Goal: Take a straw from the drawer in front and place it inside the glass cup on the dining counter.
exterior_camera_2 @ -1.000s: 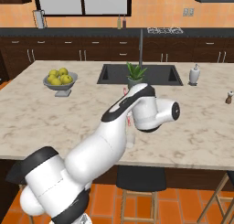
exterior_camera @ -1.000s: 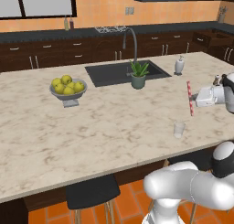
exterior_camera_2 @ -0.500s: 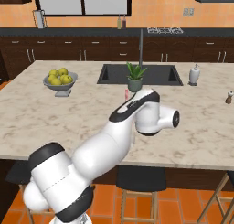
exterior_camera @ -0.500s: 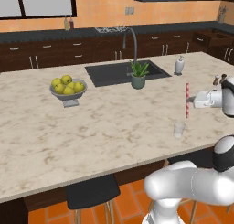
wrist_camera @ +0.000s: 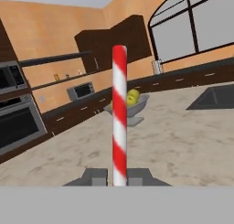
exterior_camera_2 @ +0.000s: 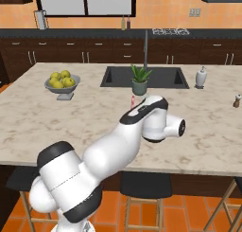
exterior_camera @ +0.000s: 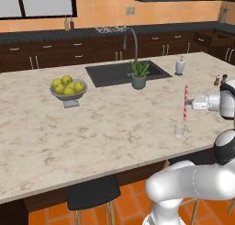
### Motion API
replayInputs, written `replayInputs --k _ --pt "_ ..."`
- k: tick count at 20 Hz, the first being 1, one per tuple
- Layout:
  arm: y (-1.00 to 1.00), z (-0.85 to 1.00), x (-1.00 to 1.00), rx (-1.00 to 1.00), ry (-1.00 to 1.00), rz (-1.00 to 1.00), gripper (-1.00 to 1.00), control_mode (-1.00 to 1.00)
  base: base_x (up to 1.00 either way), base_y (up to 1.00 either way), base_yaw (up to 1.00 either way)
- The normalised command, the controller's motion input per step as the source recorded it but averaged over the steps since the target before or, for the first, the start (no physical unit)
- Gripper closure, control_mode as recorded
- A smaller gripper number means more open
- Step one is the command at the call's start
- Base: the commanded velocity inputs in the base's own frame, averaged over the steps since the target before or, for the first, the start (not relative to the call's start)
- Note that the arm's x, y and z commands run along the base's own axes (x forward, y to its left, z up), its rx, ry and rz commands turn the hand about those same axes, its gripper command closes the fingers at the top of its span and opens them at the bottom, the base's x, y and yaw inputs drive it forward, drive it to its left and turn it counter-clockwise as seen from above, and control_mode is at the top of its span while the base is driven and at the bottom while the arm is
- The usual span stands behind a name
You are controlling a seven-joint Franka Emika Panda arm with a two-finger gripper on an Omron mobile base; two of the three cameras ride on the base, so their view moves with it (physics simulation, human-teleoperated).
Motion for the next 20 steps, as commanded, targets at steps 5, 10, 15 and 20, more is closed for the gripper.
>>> replayInputs --k 5,10,15,20 --pt "0.0 -0.37 0.3 0.05 0.0 0.0 1.0 -1.0 0.0 0.0 0.0" --pt "-0.19 -0.19 0.12 0.03 0.0 0.0 1.0 -1.0 0.0 0.0 0.0" --pt "-0.17 -0.2 0.1 0.02 0.0 0.0 1.0 -1.0 0.0 0.0 0.0" --pt "-0.03 -0.28 0.15 0.0 0.0 0.0 1.0 -1.0 0.0 0.0 0.0"
